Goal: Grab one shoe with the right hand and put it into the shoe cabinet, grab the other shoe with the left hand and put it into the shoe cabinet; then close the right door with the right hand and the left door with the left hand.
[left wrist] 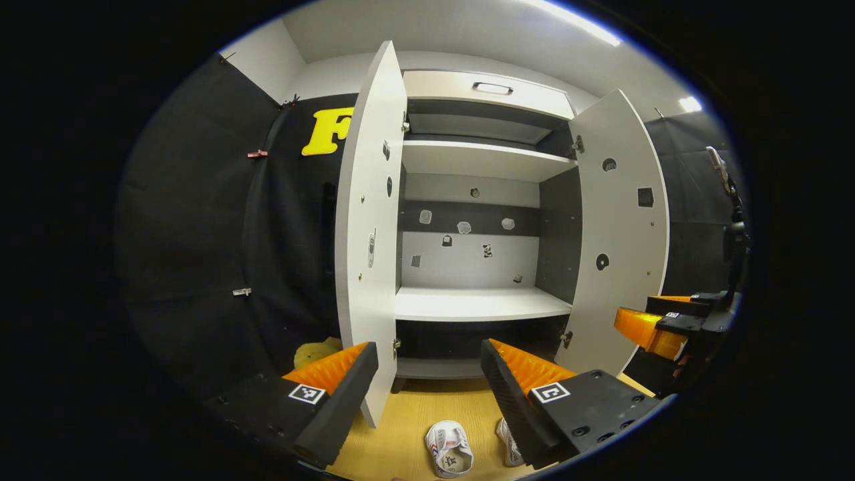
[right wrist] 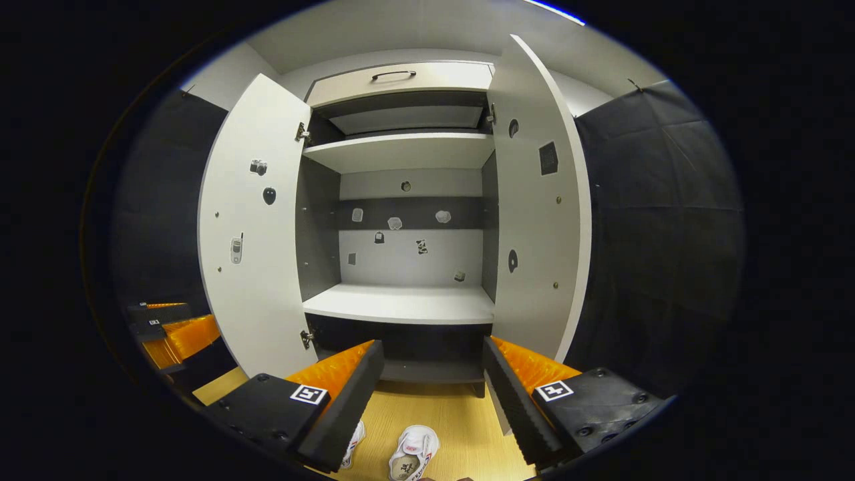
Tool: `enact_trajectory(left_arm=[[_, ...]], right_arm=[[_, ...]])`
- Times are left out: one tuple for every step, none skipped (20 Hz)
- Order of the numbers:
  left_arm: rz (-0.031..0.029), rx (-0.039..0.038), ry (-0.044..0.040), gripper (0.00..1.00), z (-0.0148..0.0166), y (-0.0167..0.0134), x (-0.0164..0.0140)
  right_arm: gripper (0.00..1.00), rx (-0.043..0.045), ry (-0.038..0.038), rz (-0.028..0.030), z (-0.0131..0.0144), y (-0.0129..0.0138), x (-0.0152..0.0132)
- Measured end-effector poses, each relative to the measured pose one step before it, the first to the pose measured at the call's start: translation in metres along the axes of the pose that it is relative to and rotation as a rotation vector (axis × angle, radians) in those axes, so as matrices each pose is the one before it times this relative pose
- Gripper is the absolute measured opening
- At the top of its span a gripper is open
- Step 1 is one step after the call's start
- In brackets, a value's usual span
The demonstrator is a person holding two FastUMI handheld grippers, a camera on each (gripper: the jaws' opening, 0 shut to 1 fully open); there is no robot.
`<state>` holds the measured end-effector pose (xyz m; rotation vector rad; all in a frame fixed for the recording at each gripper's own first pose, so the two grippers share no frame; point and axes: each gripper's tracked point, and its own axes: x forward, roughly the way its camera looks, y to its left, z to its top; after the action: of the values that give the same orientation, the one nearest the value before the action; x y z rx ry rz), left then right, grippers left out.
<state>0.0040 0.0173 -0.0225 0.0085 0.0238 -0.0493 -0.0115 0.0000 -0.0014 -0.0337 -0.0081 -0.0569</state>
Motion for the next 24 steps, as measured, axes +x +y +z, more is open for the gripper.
enact_trajectory(left_arm=[[-0.00048, 0.00083, 0.00167, 0.96, -0.00079, 0.00154, 0.00209], [0.00000, 0.00196, 0.00233, 0.96, -0.00143, 0.00128, 0.00213], [0.00026, 0.00251, 0.00253, 0.96, -0.00033, 0.00195, 0.00184], [-0.00044, 0.00050, 0.00614, 0.96, -0.00207, 0.00163, 0.00201], [0.00037, -0.00539, 0.00743, 0.96, -0.00165, 0.00221, 0.00165], [0.00164, -0.00822, 0.00627, 0.96, -0.00168, 0.00252, 0.00192], [0.00457, -0.00680, 0.00970, 0.96, -0.00248, 0.00329, 0.00229], [0.00542, -0.00170, 0.01337, 0.96, -0.00521, 0.00314, 0.00178], [0.00680, 0.00279, 0.01394, 0.96, -0.00410, 0.00394, 0.00157], [0.00466, 0.00521, 0.01172, 0.96, -0.00441, 0.00362, 0.00102], [0.00179, 0.00588, 0.00929, 0.96, -0.00331, 0.00326, 0.00036], [0.00005, 0.00606, 0.01015, 0.96, -0.00474, 0.00264, -0.00011], [-0.00047, 0.00469, 0.01191, 0.96, -0.00489, 0.00285, 0.00000], [0.00000, 0.00178, 0.01359, 0.96, -0.00639, 0.00277, -0.00068], [0.00013, -0.00136, 0.01367, 0.96, -0.00518, 0.00232, -0.00117], [-0.00001, -0.00131, 0.01374, 0.96, -0.00574, 0.00326, -0.00063], [0.00087, -0.00040, 0.01549, 0.96, -0.00564, 0.00313, -0.00052], [0.00167, -0.00095, 0.01762, 0.96, -0.00798, 0.00271, -0.00080], [0.00147, -0.00117, 0.01445, 0.96, -0.00549, 0.00286, -0.00099], [0.00100, -0.00205, 0.01111, 0.96, -0.00576, 0.00435, -0.00144], [0.00064, -0.00307, 0.01188, 0.96, -0.00519, 0.00340, -0.00144], [0.00110, -0.00355, 0.01219, 0.96, -0.00618, 0.00416, -0.00085], [0.00161, -0.00271, 0.01294, 0.96, -0.00532, 0.00382, -0.00014], [0.00213, 0.00214, 0.01186, 0.96, -0.00611, 0.00445, -0.00059]], right_arm=[[0.97, 0.00316, 0.00429, -0.00473, -0.00230, -0.00067, 0.00156], [0.97, 0.00572, 0.00716, -0.00473, -0.00241, -0.00080, 0.00173], [0.97, 0.00642, 0.00893, -0.00431, -0.00378, -0.00035, 0.00222], [0.97, 0.00853, 0.01299, 0.00046, -0.00454, 0.00079, 0.00212], [0.97, 0.01125, 0.02422, 0.00755, -0.00711, 0.00232, 0.00298], [0.97, 0.00765, 0.03598, 0.01125, -0.01067, 0.00408, 0.00175], [0.97, 0.00522, 0.04136, 0.00324, -0.01269, 0.00158, 0.00220], [0.97, 0.00436, 0.04003, 0.00487, -0.01157, 0.00232, 0.00309], [0.98, 0.00250, 0.03800, 0.00281, -0.01331, 0.00250, 0.00263], [0.98, 0.00066, 0.04371, 0.00652, -0.01447, 0.00298, 0.00255], [0.98, -0.00026, 0.04388, 0.00443, -0.01631, 0.00323, 0.00286], [0.99, 0.00341, 0.04408, 0.00581, -0.01588, 0.00325, 0.00240], [0.99, 0.00791, 0.04610, 0.00593, -0.01701, 0.00395, 0.00367], [0.99, 0.00834, 0.04716, 0.00688, -0.01759, 0.00319, 0.00387], [0.99, 0.00771, 0.04643, 0.00194, -0.01768, 0.00153, 0.00454], [0.99, 0.00786, 0.03807, -0.00048, -0.01515, 0.00075, 0.00472], [0.99, 0.00459, 0.03524, -0.00317, -0.01630, 0.00061, 0.00550], [0.99, 0.00374, 0.03876, -0.00514, -0.01573, 0.00042, 0.00524], [0.99, -0.00044, 0.03523, -0.00239, -0.01477, 0.00107, 0.00578], [0.99, -0.00593, 0.02584, -0.00356, -0.01097, 0.00099, 0.00550], [0.99, -0.00842, 0.01924, 0.00179, -0.00999, 0.00140, 0.00586], [0.99, -0.00675, 0.02289, -0.00467, -0.00935, 0.00131, 0.00562], [0.98, -0.00004, 0.01595, -0.00663, -0.00909, -0.00019, 0.00659], [0.98, 0.00699, 0.01223, -0.01109, -0.00677, -0.00099, 0.00717]])
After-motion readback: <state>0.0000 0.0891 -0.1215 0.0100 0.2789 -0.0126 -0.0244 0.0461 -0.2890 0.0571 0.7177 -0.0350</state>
